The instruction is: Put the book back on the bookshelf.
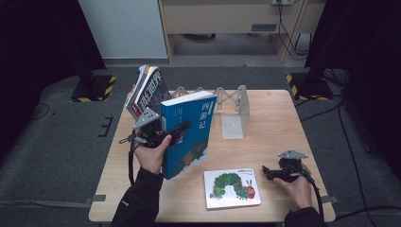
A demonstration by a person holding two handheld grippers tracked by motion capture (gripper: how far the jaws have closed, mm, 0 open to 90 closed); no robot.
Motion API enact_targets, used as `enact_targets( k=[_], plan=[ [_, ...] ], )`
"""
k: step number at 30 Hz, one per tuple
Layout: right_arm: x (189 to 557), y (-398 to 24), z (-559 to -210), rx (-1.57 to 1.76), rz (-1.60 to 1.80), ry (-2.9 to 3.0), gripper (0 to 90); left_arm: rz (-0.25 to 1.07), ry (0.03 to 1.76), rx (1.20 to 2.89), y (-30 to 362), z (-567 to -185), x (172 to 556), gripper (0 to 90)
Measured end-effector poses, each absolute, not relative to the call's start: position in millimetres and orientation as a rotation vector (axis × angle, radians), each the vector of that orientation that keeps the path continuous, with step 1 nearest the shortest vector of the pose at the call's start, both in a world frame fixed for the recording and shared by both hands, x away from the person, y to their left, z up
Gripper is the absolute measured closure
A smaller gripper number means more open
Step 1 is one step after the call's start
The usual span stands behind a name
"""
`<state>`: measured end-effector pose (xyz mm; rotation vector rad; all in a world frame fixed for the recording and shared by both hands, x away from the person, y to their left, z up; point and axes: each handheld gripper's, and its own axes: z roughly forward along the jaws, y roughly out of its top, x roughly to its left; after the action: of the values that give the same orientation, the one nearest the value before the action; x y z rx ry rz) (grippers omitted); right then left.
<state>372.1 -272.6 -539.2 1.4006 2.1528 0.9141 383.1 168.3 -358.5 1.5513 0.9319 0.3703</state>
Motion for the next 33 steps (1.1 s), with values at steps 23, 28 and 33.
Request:
enact_targets(
  k=[23, 28, 33],
  plan=[
    [372.3, -272.8, -539.1, 1.397, 0.913, 2.155, 5.3, 0.489, 1.029, 1.483, 139.5, -374.0, 447.0, 60.3],
    [372.3, -272.8, -539.1, 1.397, 0.913, 2.155, 5.3, 0.509, 1.066, 1.469, 134.2, -385.0, 460.3, 60.2],
    [372.3, -272.8, -539.1, 1.397, 0.913, 2.155, 5.3, 0.54, 1.078, 1.461, 128.7, -390.4, 470.8, 60.2]
  ],
)
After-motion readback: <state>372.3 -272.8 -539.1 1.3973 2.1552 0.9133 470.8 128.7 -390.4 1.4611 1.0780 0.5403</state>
